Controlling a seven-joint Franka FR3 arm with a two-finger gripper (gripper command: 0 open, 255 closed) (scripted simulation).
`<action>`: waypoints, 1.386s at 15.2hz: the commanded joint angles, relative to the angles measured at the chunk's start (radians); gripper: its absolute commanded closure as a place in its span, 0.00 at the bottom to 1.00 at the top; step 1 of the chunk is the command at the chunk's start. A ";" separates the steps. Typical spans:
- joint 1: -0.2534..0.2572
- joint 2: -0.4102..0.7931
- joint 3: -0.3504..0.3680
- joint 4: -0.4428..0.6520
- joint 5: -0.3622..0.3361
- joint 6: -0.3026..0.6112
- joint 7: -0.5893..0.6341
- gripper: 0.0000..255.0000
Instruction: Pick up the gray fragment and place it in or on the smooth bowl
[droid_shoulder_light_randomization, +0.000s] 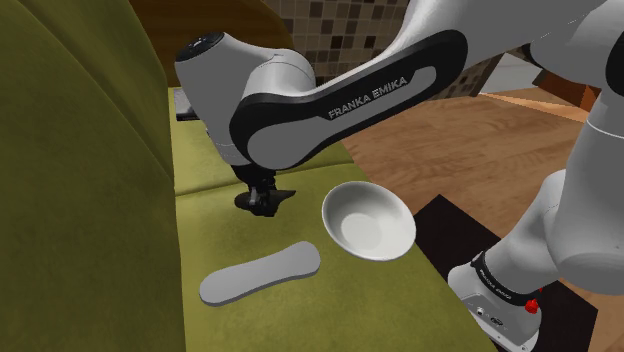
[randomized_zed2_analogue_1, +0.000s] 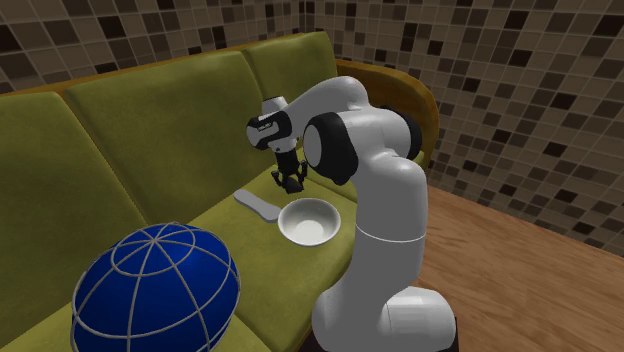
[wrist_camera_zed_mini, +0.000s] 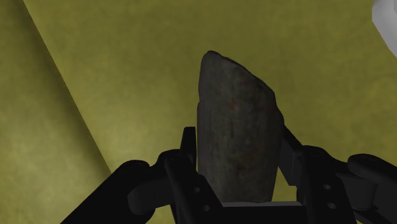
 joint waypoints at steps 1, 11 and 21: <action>0.000 0.000 0.000 0.000 0.000 0.000 0.000 1.00; -0.003 -0.046 0.009 0.061 0.024 -0.101 -0.022 1.00; -0.002 -0.077 0.015 0.155 0.040 -0.222 -0.042 1.00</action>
